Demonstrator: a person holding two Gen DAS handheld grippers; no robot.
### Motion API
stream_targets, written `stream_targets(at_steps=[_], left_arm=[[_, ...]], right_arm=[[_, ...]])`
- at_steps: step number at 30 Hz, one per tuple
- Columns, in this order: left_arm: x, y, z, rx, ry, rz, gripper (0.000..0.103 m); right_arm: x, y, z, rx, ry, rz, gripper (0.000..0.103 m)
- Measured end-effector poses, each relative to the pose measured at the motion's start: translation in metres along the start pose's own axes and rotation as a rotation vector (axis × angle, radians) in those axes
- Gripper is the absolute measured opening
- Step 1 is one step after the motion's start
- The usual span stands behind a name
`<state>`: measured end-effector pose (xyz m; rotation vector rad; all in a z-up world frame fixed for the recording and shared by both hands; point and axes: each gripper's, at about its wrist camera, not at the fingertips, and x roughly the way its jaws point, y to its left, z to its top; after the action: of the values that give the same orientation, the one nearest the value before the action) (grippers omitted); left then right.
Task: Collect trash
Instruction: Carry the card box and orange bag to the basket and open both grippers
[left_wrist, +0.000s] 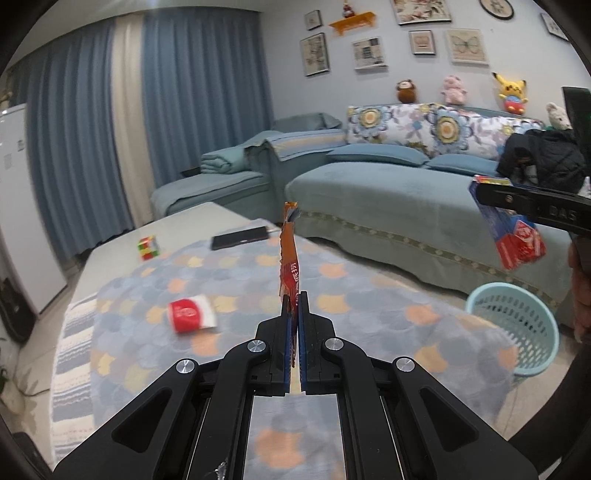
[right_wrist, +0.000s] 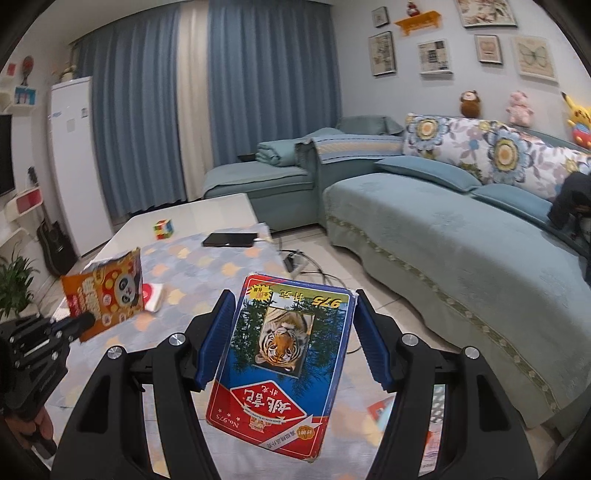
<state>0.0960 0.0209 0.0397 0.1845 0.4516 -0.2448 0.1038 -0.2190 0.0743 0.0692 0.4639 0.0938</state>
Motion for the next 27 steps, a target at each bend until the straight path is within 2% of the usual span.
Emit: stream_targets(at_steps=[8,17,27], left_arm=[[0.008,-0.050,0.003,0.029,-0.008,-0.082,0.001],[0.024,-0.089,0.019,-0.062,0.000,-0.166,0.001],[0.039,-0.164,0.030,-0.019,0.011,-0.282,0.001]], right_arm=[[-0.003,-0.057,-0.003,0.069,0.002,-0.062,0.061],[-0.011,-0.090,-0.008,0.087,-0.009,-0.100,0.061],[-0.015,-0.139,-0.029,0.126,0.017,-0.177,0.061]])
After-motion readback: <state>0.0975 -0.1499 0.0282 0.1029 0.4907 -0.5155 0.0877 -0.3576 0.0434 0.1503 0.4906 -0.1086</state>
